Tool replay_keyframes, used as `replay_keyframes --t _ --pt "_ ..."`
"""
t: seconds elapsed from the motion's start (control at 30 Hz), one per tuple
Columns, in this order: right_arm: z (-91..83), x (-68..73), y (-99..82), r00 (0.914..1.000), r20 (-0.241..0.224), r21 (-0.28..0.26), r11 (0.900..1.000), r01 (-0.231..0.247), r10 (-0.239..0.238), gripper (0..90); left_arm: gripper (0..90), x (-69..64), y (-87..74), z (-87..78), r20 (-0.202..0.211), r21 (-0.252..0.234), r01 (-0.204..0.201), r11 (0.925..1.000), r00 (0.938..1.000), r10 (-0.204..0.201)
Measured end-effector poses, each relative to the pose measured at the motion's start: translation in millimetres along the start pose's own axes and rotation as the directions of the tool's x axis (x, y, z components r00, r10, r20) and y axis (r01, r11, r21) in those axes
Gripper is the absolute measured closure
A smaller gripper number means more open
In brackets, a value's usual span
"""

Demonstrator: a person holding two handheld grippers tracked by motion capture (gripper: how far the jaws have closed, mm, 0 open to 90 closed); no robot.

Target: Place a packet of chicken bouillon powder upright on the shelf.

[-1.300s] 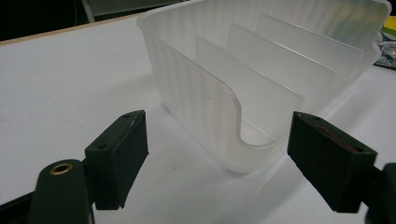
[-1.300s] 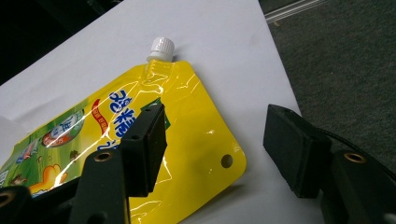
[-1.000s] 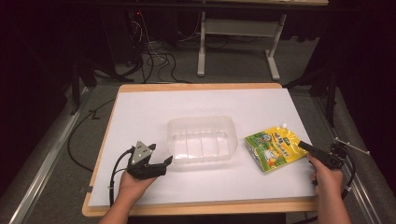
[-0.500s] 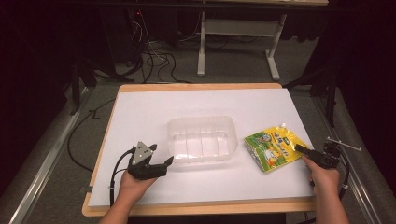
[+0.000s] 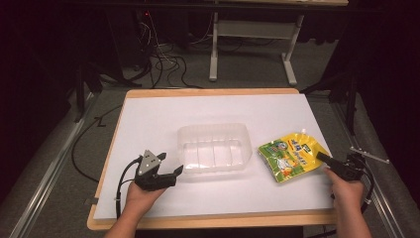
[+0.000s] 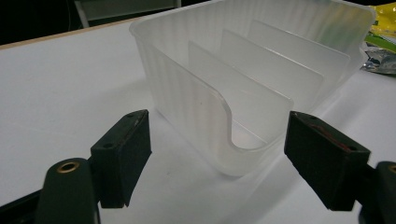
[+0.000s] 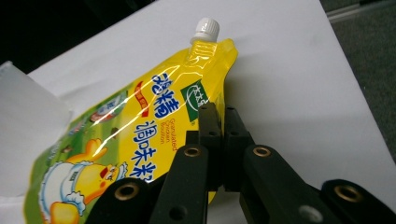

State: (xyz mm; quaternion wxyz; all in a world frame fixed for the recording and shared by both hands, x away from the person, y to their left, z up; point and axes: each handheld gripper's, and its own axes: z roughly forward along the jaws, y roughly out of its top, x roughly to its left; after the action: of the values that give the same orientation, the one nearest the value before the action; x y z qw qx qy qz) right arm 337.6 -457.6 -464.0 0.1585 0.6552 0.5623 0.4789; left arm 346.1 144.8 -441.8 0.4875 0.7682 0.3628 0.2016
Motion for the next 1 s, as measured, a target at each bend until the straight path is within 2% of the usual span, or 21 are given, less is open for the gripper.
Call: replay_keyframes --t 0.17,0.27,0.3,0.33,0.37,0.4,0.47,0.57,0.6,0.7,0.73,0.77,0.8,0.83,0.9,0.93,0.97,1.0 --pt "-12.9 18.6 4.7 0.9979 -0.005 -0.058 0.9962 0.064 -0.064 90.0 23.6 0.1 0.5 -1.0 0.002 -0.007 0.002 1.0000 1.0000 -0.002" --pt "-18.5 26.4 6.2 0.9968 -0.016 -0.087 0.9933 0.076 -0.078 90.0 23.6 0.3 0.8 -2.3 0.003 -0.011 0.003 0.9999 1.0000 -0.003" --pt "-23.7 35.3 7.6 0.9942 -0.023 -0.112 0.9884 0.102 -0.105 90.0 23.6 0.3 0.8 -2.5 0.004 -0.013 0.004 0.9999 1.0000 -0.004" --pt "-23.7 35.3 7.6 0.9942 -0.023 -0.112 0.9884 0.102 -0.105 90.0 23.6 0.3 0.8 -2.5 0.005 -0.016 0.006 0.9999 1.0000 -0.006" --pt "-28.3 44.8 8.5 0.9915 -0.033 -0.137 0.9833 0.120 -0.126 90.0 23.6 0.7 0.7 -2.1 0.006 -0.018 0.015 0.9997 0.9999 -0.014" --pt "-28.3 44.8 8.5 0.9915 -0.033 -0.137 0.9833 0.120 -0.126 90.0 23.6 0.7 0.7 -2.1 0.006 -0.018 0.015 0.9997 0.9999 -0.014" --pt "-33.5 58.8 10.2 0.9843 -0.040 -0.167 0.9723 0.163 -0.172 90.0 23.6 0.7 1.0 -2.7 0.009 -0.019 0.020 0.9996 0.9998 -0.019" --pt "-35.7 68.8 12.2 0.9779 -0.041 -0.181 0.9641 0.194 -0.205 90.0 23.6 -0.6 1.8 -4.0 0.008 -0.030 0.012 0.9995 0.9999 -0.011" --pt "-36.9 78.2 14.0 0.9706 -0.041 -0.193 0.9549 0.225 -0.237 90.0 23.6 -0.4 2.0 -4.4 0.009 -0.032 0.011 0.9994 0.9999 -0.010" --pt "-37.5 90.5 15.6 0.9611 -0.052 -0.210 0.9438 0.255 -0.271 90.0 23.6 0.1 2.0 -4.2 0.009 -0.030 0.010 0.9995 0.9999 -0.010" --pt "-37.5 90.5 15.6 0.9611 -0.052 -0.210 0.9438 0.255 -0.271 90.0 23.6 0.1 2.0 -4.2 0.009 -0.030 0.010 0.9995 0.9999 -0.010" --pt "-37.8 97.9 16.7 0.9551 -0.059 -0.216 0.9379 0.272 -0.290 90.0 23.6 0.4 1.8 -3.6 0.009 -0.029 0.009 0.9995 0.9999 -0.009" --pt "-37.8 97.9 16.7 0.9551 -0.059 -0.216 0.9379 0.272 -0.290 90.0 23.6 0.4 1.8 -3.6 0.009 -0.029 0.009 0.9995 0.9999 -0.009" --pt "-38.1 104.6 17.6 0.9494 -0.066 -0.224 0.9318 0.286 -0.307 90.0 23.6 0.6 1.8 -3.2 0.011 -0.030 0.009 0.9995 0.9999 -0.009" --pt "-38.7 111.1 18.3 0.9441 -0.070 -0.233 0.9254 0.299 -0.322 90.0 23.6 1.0 1.9 -3.3 0.011 -0.029 0.008 0.9995 0.9999 -0.008" --pt "-38.7 111.1 18.3 0.9441 -0.070 -0.233 0.9254 0.299 -0.322 90.0 23.6 1.0 1.9 -3.3 0.011 -0.029 0.008 0.9995 0.9999 -0.008" --pt "-39.6 116.8 18.9 0.9387 -0.076 -0.240 0.9199 0.310 -0.336 90.0 23.6 1.0 1.9 -3.4 0.011 -0.030 0.008 0.9995 0.9999 -0.008" --pt "-39.6 116.8 18.9 0.9387 -0.076 -0.240 0.9199 0.310 -0.336 90.0 23.6 1.0 1.9 -3.5 0.010 -0.031 0.008 0.9995 0.9999 -0.008"
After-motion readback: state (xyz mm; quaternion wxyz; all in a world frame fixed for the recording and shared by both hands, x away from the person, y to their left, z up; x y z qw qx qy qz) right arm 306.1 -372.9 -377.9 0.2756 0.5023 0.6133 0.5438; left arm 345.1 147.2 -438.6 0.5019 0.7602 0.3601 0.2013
